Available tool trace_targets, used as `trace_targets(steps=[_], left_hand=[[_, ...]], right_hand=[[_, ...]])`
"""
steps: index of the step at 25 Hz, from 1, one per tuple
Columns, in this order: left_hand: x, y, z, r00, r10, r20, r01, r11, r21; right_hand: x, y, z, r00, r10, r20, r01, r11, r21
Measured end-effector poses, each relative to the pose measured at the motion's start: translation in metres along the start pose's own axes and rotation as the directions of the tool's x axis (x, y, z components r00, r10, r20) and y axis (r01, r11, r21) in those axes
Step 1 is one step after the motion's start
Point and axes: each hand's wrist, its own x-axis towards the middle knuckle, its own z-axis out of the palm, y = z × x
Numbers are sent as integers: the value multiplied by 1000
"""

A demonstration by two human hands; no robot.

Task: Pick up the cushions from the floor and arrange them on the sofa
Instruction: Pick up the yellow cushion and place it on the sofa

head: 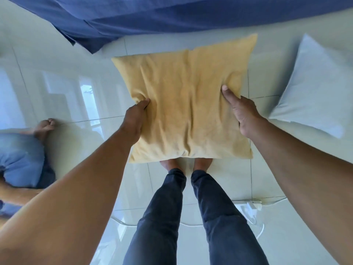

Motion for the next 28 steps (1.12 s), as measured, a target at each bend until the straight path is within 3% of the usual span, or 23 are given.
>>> trace_targets(steps=[9,16,22,28], left_hand=[[-213,58,-50,984,177,-33,-179,982,-66],[-380,127,-78,903,426,-52,-429,898,-98],[-452,169,-95,778,623,-85,-627,761,-168],[-461,229,-112,727,679,-105,-676,681,-279]], right_hand=[[-184,-78,-53,977,-210,-31,212,963,165],[-323,-151,-101,909,-416,-30,402,855,327],[-378,-223,-119,832,-554,-20,502,737,451],[-377,-295,-115,778,-622,89,515,712,477]])
